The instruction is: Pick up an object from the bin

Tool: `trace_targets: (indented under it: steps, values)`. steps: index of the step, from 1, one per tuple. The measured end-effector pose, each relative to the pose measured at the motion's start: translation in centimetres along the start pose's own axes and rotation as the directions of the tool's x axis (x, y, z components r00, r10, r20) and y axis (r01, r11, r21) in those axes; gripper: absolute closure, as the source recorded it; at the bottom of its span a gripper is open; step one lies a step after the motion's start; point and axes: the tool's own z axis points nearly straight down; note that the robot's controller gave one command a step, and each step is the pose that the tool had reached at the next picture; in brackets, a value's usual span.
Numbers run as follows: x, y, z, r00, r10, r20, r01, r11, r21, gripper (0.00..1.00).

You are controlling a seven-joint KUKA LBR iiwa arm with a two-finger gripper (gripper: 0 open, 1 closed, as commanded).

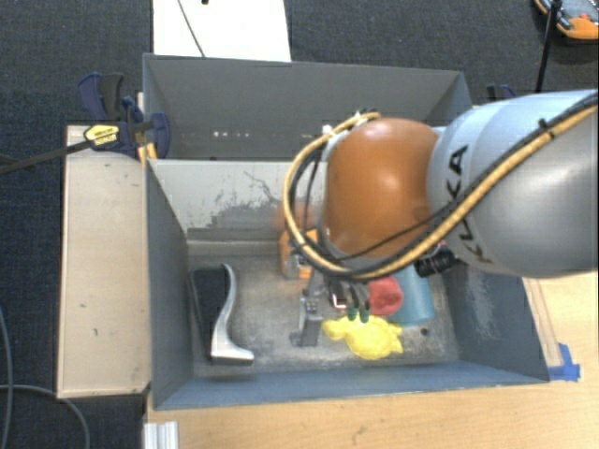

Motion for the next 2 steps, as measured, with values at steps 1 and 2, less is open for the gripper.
trace_targets:
  steps: [1,2]
  values:
    - [0.0,0.0,0.0,1.000,-0.004,0.000,0.004,1.000,0.000,0.00]
    - [-0.3,-1.4,3.9,0.997,-0.083,0.001,0.083,0.997,0.000,0.00]
